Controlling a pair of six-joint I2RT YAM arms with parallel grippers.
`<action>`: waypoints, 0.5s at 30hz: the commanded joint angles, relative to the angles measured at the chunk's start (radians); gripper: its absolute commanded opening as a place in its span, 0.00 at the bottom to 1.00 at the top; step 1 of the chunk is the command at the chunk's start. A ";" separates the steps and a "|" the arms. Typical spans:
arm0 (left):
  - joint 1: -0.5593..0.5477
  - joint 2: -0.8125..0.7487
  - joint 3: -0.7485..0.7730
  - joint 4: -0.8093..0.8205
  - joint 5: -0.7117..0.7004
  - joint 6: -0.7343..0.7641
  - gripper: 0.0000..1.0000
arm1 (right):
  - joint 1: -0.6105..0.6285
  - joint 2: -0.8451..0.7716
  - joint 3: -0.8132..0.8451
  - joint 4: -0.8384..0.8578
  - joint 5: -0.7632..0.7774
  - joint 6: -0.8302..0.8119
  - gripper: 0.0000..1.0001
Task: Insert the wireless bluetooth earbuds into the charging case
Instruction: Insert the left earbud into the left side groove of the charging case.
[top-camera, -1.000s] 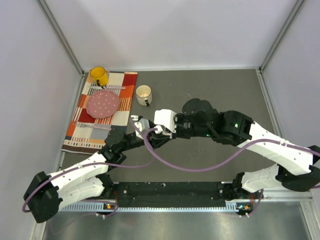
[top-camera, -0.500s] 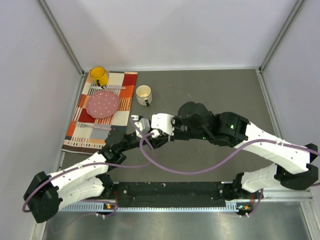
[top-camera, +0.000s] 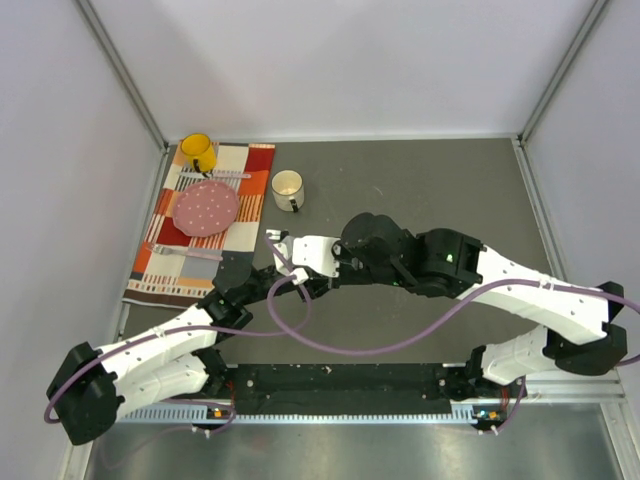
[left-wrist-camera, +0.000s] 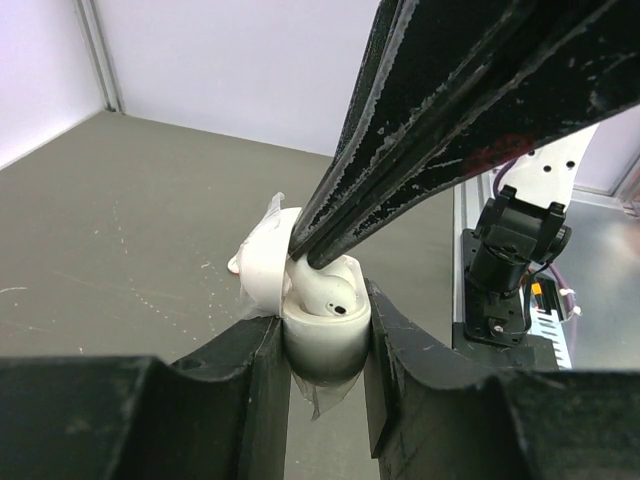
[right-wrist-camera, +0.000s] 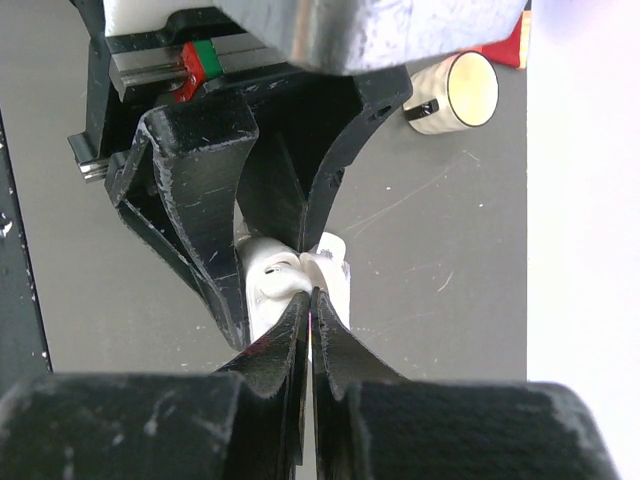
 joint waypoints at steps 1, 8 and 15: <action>0.003 -0.015 0.050 0.107 -0.085 -0.022 0.00 | 0.047 0.028 0.040 -0.015 -0.035 0.059 0.00; 0.003 -0.019 0.047 0.125 -0.144 -0.053 0.00 | 0.056 0.030 0.037 -0.020 -0.032 0.110 0.00; 0.003 -0.022 0.039 0.139 -0.186 -0.053 0.00 | 0.061 0.014 0.034 -0.027 -0.076 0.142 0.00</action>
